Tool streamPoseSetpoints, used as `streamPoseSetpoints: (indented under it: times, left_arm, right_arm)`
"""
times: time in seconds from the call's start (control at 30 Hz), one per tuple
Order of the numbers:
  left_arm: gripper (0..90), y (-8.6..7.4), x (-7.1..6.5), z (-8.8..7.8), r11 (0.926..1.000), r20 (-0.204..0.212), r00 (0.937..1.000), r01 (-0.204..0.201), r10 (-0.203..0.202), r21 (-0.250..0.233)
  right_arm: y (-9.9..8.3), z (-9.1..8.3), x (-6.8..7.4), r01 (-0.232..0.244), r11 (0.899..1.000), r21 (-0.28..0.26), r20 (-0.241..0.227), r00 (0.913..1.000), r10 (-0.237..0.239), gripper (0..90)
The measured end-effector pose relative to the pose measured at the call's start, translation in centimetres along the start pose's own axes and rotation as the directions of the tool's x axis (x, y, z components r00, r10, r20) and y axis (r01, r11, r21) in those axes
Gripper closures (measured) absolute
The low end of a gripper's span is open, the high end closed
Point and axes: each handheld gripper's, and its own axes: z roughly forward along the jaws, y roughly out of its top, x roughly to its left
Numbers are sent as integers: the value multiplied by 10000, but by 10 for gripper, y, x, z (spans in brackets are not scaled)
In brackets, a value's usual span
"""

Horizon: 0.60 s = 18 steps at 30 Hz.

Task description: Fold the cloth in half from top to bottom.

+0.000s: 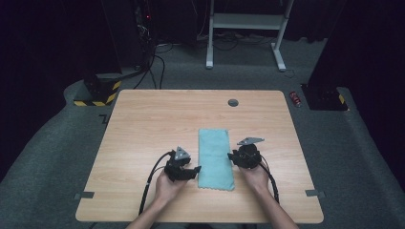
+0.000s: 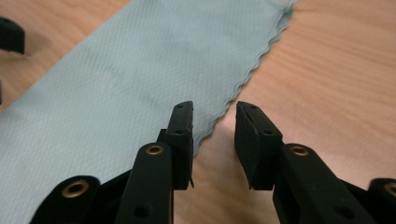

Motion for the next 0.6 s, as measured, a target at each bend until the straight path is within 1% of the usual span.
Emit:
streamPoseSetpoints:
  times: [0.07,0.1,0.17,0.23,0.27,0.3,0.33,0.37,0.4,0.43,0.5,0.53,0.57,0.6]
  left_arm:
    - [415,12,8,7,9996,-208,9994,264,-266,-105]
    - [416,18,12,11,9994,-328,9989,332,-337,-135]
    - [417,28,20,18,9987,-592,9970,502,-507,-97]
    - [417,33,27,25,9965,-683,9942,818,-827,-150]
    - [418,36,31,29,9949,-719,9923,1005,-1008,-76]
    - [417,38,33,33,9940,-760,9911,1098,-1094,10]
    - [417,39,35,36,9926,-769,9896,1209,-1215,-123]
    - [422,40,37,38,9896,-726,9870,1416,-1432,-270]
    - [423,41,39,41,9880,-712,9855,1532,-1543,-202]
    - [419,43,40,45,9878,-791,9847,1555,-1550,-8]
    - [419,47,42,50,9883,-986,9834,1523,-1521,-57]
    - [423,49,44,51,9860,-969,9813,1651,-1665,-228]
    - [427,51,47,54,9854,-918,9811,1702,-1704,-99]
    - [425,54,47,56,9867,-995,9818,1624,-1621,-45]
  right_arm:
    - [6,2,-2,-110,9999,-46,86,9999,111,695]
    - [10,4,-3,-140,9999,-70,134,9998,141,700]
    - [16,8,-6,-289,9995,-83,248,9993,291,708]
    - [19,11,-8,-463,9988,-135,365,9982,468,712]
    - [21,13,-10,-555,9984,-135,449,9974,560,712]
    - [23,16,-11,-658,9977,-157,569,9962,666,712]
    - [25,18,-12,-723,9972,-182,643,9952,733,712]
    - [26,19,-13,-729,9971,-226,706,9947,743,713]
    - [28,20,-13,-733,9968,-310,780,9941,756,714]
    - [28,22,-14,-716,9968,-345,847,9936,743,713]
    - [30,25,-15,-807,9965,-201,906,9925,822,709]
    - [31,27,-16,-807,9966,-158,975,9919,819,708]
    - [33,29,-17,-823,9965,-166,1004,9914,835,706]
    - [35,30,-18,-831,9964,-182,1057,9908,845,704]
